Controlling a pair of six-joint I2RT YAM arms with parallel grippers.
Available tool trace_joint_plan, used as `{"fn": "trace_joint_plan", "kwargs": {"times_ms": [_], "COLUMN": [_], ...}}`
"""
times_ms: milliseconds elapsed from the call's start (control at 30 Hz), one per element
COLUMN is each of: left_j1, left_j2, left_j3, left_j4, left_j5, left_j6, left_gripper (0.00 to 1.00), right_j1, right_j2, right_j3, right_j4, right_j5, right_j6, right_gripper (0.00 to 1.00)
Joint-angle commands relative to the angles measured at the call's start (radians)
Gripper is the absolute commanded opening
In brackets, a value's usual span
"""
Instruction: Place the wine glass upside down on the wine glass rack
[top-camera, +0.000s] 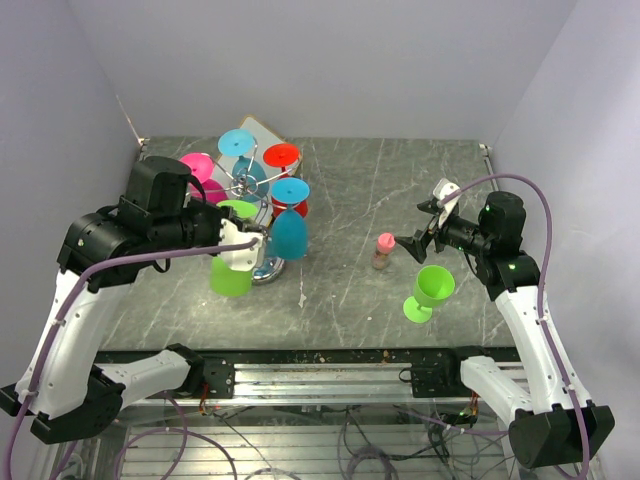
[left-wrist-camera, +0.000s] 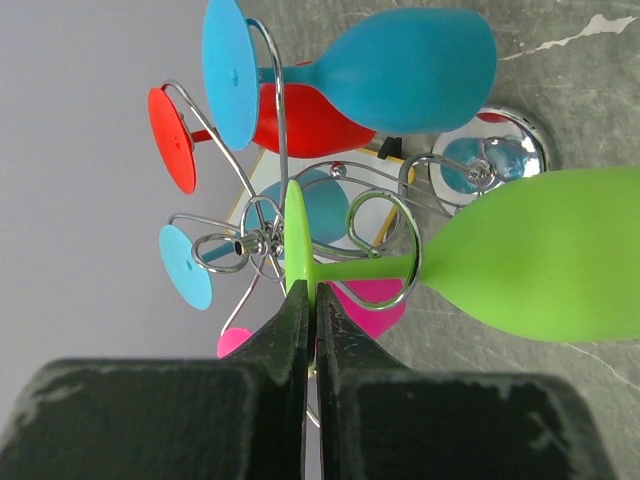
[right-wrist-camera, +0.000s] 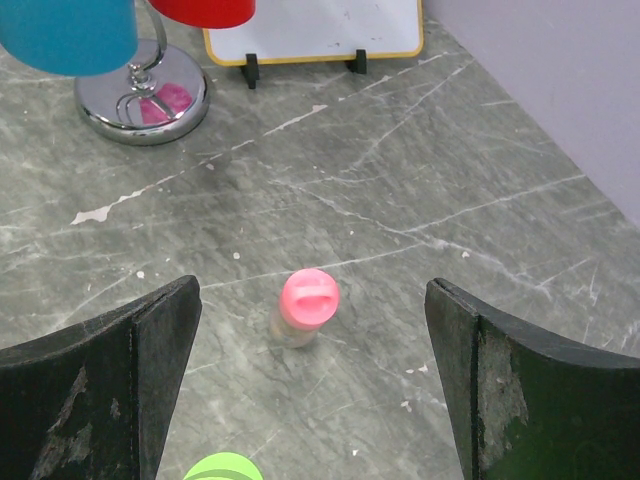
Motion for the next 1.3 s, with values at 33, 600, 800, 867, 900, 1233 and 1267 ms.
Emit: {"fn": "trace_joint_plan", "kwargs": {"times_ms": [33,600,800,867,900,1233,1267], "left_j1": [-0.003,-0.004,-0.004,-0.004,-0.004,-0.005,-0.005], "left_j2": [0.002,0.012,0.018,0.017,0.016,0.013,0.012], "left_j3": [0.033,-0.006,-0.054,-0.065,-0.068,-0.072,-0.071], "left_j4": [-0.015,0.021,0.027,0.027,0.026,-0.002,-0.006], "left_j5": [0.051,0.086,0.091,0.085,0.083,0.068,0.067], "left_j6": [0.05,0.049,0.052,0.051,0.05,0.047,0.048], "left_gripper": [0.07,0.08,0.1,0.11,0.11,0.21,0.23], "right_j1": [-0.007,-0.008,-0.008,-0.008,-0.007,-0.007,-0.007], "right_j2": [-0.012,-0.01,-0.009,-0.01,-0.01,-0.009,-0.009], "right_j3": [-0.011,-0.011,-0.013,-0.012,-0.014,-0.014,-0.014], "right_j4": [0.014,0.014,0.013,0.013,0.013,0.013,0.014], "right_j5": [-0.005,-0.008,-0.009,-0.009,-0.01,-0.008,-0.009], "right_j6": [-0.009,-0.011,-0.012,-0.014,-0.014,-0.014,-0.014], "right_gripper": [0.94,0.94,0.94,0.94,0.94,0.94,0.94]}}
